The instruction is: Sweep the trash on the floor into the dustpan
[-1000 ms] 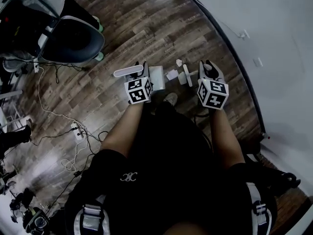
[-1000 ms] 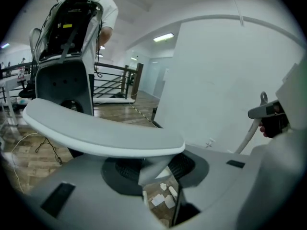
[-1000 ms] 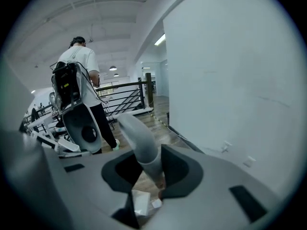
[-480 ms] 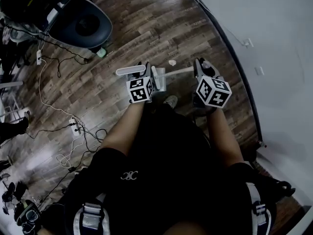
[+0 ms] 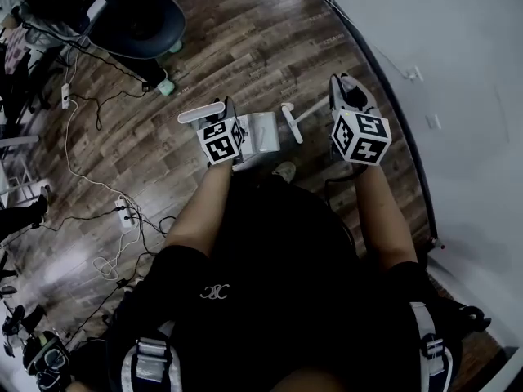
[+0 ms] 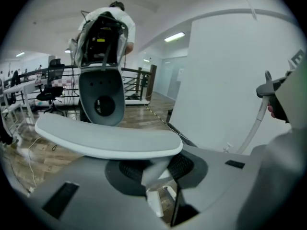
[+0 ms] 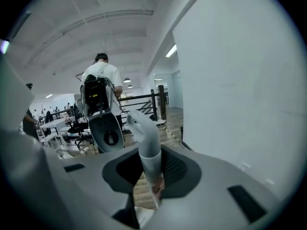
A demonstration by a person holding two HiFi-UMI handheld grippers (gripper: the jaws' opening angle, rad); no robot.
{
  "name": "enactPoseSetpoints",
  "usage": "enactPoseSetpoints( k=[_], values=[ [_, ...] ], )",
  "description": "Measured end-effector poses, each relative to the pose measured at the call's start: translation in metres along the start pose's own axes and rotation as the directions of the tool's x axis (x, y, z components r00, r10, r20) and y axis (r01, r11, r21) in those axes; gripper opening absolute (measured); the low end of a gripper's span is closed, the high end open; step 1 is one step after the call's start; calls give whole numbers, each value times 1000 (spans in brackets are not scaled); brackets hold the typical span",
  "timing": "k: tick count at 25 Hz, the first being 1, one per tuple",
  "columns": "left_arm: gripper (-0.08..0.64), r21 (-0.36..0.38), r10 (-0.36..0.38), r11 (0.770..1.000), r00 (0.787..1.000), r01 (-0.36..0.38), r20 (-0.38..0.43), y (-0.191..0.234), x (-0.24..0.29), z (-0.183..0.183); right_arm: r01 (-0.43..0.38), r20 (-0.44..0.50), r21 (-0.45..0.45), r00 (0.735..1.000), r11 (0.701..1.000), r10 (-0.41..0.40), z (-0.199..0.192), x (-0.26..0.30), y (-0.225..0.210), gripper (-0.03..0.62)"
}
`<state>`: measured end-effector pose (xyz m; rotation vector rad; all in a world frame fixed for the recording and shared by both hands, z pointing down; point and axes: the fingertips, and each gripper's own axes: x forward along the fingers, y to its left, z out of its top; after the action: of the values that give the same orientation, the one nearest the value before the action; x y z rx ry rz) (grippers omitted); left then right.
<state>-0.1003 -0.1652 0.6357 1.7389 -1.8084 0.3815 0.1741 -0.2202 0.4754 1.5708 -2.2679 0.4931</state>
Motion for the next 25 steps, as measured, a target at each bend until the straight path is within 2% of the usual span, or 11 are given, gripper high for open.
enactPoseSetpoints(
  k=[3,6,9,12,14,18,25],
  values=[
    [109,-62,53,997,999,-53,8,21,-1,3,4,-3,-87,1000,996,-4,0,10,-1,91],
    [109,-87,96,992,995,-93,25,30,-1,7,-7,-14,-147,1000,989,5,-10,24,-5,91],
    [109,-89,133,988,990,-130,35,32,3,10,-41,-60,-183,998,982,31,-32,42,-1,92],
    [109,-45,131,991,991,-130,21,27,10,3,-97,-84,-184,993,978,83,-48,49,15,95],
    [109,-19,116,993,993,-116,25,23,13,3,-147,-88,-169,987,975,134,-49,48,31,97],
    [109,-27,104,994,994,-103,22,27,19,8,-229,-84,-89,971,969,222,-46,52,57,104],
    [109,-34,70,997,997,-70,18,35,15,6,-230,-49,71,971,971,233,-31,58,65,104]
  ],
)
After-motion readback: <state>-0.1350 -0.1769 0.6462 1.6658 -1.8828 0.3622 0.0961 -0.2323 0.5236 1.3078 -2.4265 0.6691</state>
